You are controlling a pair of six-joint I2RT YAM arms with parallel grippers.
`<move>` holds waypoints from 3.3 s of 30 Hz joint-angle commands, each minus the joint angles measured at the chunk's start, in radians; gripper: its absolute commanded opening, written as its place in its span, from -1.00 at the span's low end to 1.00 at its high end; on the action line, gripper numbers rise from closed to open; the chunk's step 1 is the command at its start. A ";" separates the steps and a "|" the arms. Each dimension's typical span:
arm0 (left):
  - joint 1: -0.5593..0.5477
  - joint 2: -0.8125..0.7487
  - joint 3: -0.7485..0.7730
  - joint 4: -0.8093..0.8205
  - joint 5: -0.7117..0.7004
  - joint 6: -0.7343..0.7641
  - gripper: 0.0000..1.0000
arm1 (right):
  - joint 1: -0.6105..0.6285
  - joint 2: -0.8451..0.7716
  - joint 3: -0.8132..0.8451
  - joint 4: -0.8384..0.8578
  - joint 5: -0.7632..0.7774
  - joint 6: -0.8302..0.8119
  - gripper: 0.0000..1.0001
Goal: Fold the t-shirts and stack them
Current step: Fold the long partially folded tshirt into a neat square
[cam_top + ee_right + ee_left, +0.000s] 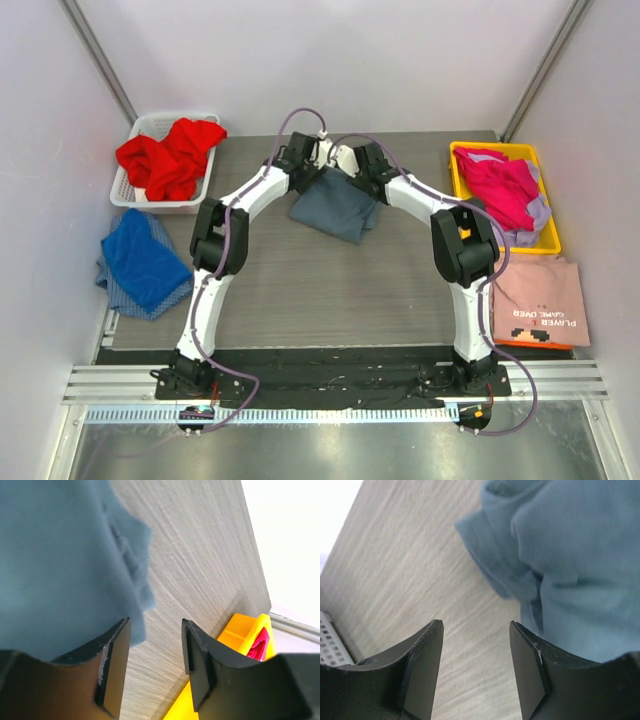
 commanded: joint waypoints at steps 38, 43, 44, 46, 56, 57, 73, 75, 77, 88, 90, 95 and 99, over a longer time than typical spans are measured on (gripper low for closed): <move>-0.044 0.316 0.422 0.016 0.087 -0.106 0.42 | -0.003 -0.153 -0.154 0.125 -0.139 0.218 0.12; -0.047 0.326 0.427 0.055 0.033 -0.101 0.47 | 0.017 -0.150 -0.161 0.124 -0.153 0.218 0.13; -0.050 0.326 0.428 0.056 0.018 -0.098 0.48 | 0.018 -0.144 -0.160 0.124 -0.153 0.218 0.14; -0.053 0.321 0.424 0.058 0.006 -0.091 0.50 | 0.020 -0.121 -0.149 0.121 -0.142 0.215 0.13; -0.050 0.281 0.313 0.101 -0.097 -0.023 0.54 | -0.012 -0.064 -0.232 0.187 -0.081 0.138 0.12; -0.052 0.278 0.301 0.107 -0.102 -0.020 0.54 | -0.016 -0.063 -0.238 0.187 -0.079 0.132 0.12; -0.049 0.062 0.220 0.119 -0.158 -0.065 0.70 | -0.026 -0.158 -0.275 0.162 -0.032 0.193 0.12; -0.050 0.010 0.204 0.110 -0.165 -0.068 0.76 | -0.026 -0.199 -0.281 0.149 -0.032 0.228 0.12; -0.049 -0.019 0.181 0.095 -0.172 -0.068 0.79 | -0.031 -0.222 -0.289 0.130 -0.033 0.291 0.14; -0.049 -0.188 -0.014 0.053 -0.093 -0.088 0.99 | -0.163 -0.258 -0.212 -0.038 -0.371 0.653 0.47; -0.050 -0.187 -0.024 0.030 -0.057 -0.085 0.99 | -0.208 -0.228 -0.194 -0.054 -0.470 0.740 0.48; -0.050 -0.121 0.012 -0.022 -0.008 -0.068 0.99 | -0.282 -0.135 -0.139 -0.051 -0.743 0.882 0.48; -0.050 -0.061 0.049 -0.016 -0.004 -0.054 0.99 | -0.292 -0.104 -0.134 -0.008 -0.802 0.913 0.48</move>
